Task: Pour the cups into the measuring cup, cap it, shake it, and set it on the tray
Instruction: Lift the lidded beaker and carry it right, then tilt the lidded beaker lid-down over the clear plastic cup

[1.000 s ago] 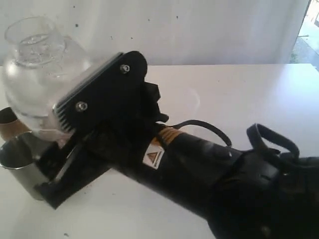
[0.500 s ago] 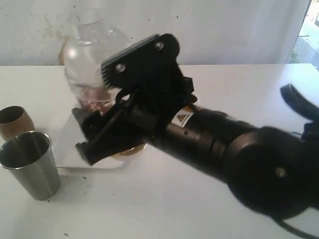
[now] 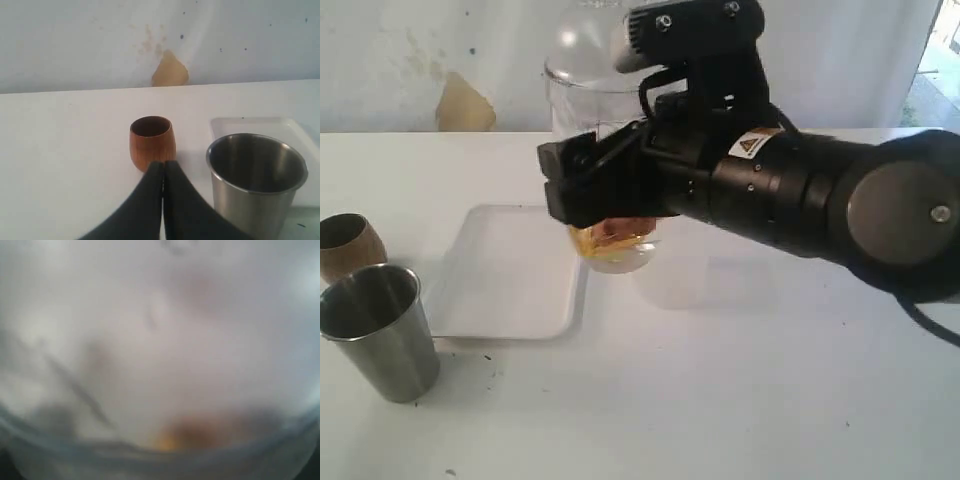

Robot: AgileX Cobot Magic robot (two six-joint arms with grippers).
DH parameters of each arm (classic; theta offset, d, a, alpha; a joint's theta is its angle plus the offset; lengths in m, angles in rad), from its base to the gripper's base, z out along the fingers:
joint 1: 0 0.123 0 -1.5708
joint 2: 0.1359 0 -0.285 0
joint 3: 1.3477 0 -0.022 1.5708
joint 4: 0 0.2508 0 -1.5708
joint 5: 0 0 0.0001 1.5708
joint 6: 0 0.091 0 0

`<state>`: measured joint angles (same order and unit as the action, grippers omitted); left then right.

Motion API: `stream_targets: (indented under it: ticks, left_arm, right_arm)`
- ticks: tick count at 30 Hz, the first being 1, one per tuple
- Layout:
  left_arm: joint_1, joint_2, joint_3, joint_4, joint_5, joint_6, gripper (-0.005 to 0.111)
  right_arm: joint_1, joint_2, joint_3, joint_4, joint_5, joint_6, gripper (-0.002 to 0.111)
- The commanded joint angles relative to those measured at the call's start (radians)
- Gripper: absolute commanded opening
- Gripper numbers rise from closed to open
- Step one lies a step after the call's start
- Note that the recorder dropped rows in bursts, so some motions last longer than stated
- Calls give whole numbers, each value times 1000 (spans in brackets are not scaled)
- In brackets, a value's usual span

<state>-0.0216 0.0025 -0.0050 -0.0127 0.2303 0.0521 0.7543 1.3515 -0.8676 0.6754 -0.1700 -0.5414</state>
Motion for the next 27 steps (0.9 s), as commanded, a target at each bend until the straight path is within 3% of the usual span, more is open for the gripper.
stream_targets:
  ticks: [1,3,7,10,13,19,27]
  left_arm:
    - [-1,-3,5,6,2,-2,1]
    - [-1,-3,5,6,2,-2,1]
    - [-1,-3,5,6,2,-2,1]
    - [-1,-3,5,6,2,-2,1]
    - [-1,-3,5,6,2,-2,1]
    - [-1,-3,5,6,2,-2,1]
    - [-1,-3,5,6,2,-2,1]
  right_arm:
    - [63,-32,0,4,-139,-121,0]
    - [3,-32,2,149,-247,-131,0]
    - [-16,-64,-18,69,-8,-134,0]
    - [-5,-114,9,55,-67,-199,0]
    - [-81,-167,31,166,-188,-262,0]
    - [-275,-225,31,220,-60,-400,0]
    - [-478,-185,33,220,-36,-562,0]
